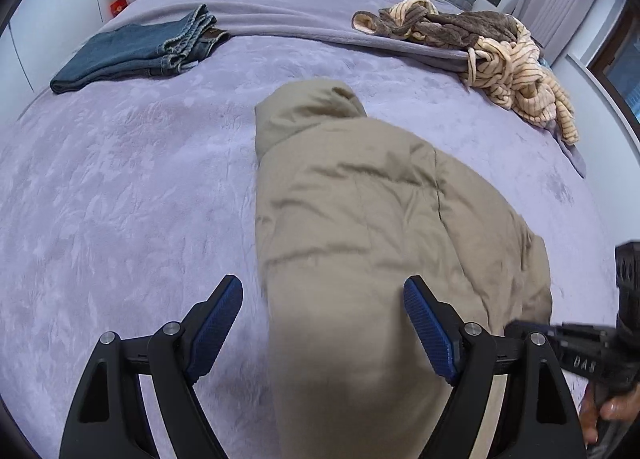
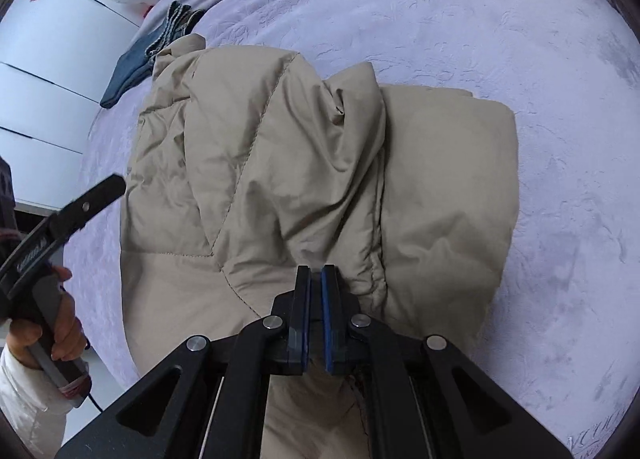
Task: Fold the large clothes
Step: 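Open the right tool and release the folded jacket bundle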
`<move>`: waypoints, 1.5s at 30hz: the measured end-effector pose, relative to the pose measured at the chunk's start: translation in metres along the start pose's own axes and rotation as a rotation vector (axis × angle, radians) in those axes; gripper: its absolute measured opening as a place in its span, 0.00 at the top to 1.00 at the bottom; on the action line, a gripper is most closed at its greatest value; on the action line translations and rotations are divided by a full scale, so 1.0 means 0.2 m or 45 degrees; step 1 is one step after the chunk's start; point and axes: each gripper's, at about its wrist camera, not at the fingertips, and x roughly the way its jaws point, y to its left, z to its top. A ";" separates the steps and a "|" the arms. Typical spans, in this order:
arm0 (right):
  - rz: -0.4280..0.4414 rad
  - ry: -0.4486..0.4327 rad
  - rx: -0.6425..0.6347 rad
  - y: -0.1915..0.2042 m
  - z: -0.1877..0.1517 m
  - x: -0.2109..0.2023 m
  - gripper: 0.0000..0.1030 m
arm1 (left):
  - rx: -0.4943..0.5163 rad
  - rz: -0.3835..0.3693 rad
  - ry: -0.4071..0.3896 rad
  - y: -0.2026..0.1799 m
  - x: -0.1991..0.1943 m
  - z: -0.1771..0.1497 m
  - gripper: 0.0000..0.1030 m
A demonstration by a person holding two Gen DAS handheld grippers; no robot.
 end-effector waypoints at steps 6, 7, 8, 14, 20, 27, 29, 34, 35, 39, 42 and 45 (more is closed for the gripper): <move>-0.075 0.037 -0.020 -0.02 -0.08 0.03 0.95 | -0.053 0.008 0.132 0.01 0.09 -0.31 0.00; -0.088 0.050 -0.014 -0.03 -0.08 0.06 0.95 | -0.084 -0.007 0.140 0.02 0.10 -0.33 0.00; -0.100 0.051 -0.019 -0.03 -0.08 0.08 0.95 | -0.103 -0.012 0.146 0.03 0.11 -0.33 0.00; -0.118 0.063 0.000 -0.01 -0.05 0.07 0.94 | -0.049 0.077 0.157 -0.02 0.03 -0.31 0.00; -0.116 0.011 0.030 0.04 -0.16 -0.14 0.94 | -0.034 0.120 0.186 -0.03 -0.05 -0.34 0.00; -0.106 0.027 0.097 0.05 -0.37 -0.20 0.94 | 0.002 0.175 0.180 -0.03 -0.12 -0.38 0.00; -0.108 0.041 0.120 0.06 -0.42 -0.19 0.94 | 0.011 0.184 0.170 -0.02 -0.15 -0.38 0.00; -0.120 0.057 0.165 0.07 -0.47 -0.16 0.94 | 0.024 0.202 0.166 0.02 -0.19 -0.38 0.00; -0.126 0.057 0.175 0.08 -0.48 -0.15 0.94 | 0.024 0.195 0.167 0.03 -0.19 -0.39 0.00; -0.135 0.083 0.244 0.04 -0.50 -0.10 0.94 | 0.029 0.186 0.173 0.05 -0.22 -0.40 0.00; -0.139 0.095 0.256 0.04 -0.50 -0.09 0.94 | 0.010 0.190 0.180 0.06 -0.23 -0.42 0.00; -0.153 0.101 0.228 0.05 -0.51 -0.10 0.94 | -0.023 0.181 0.222 0.09 -0.20 -0.44 0.00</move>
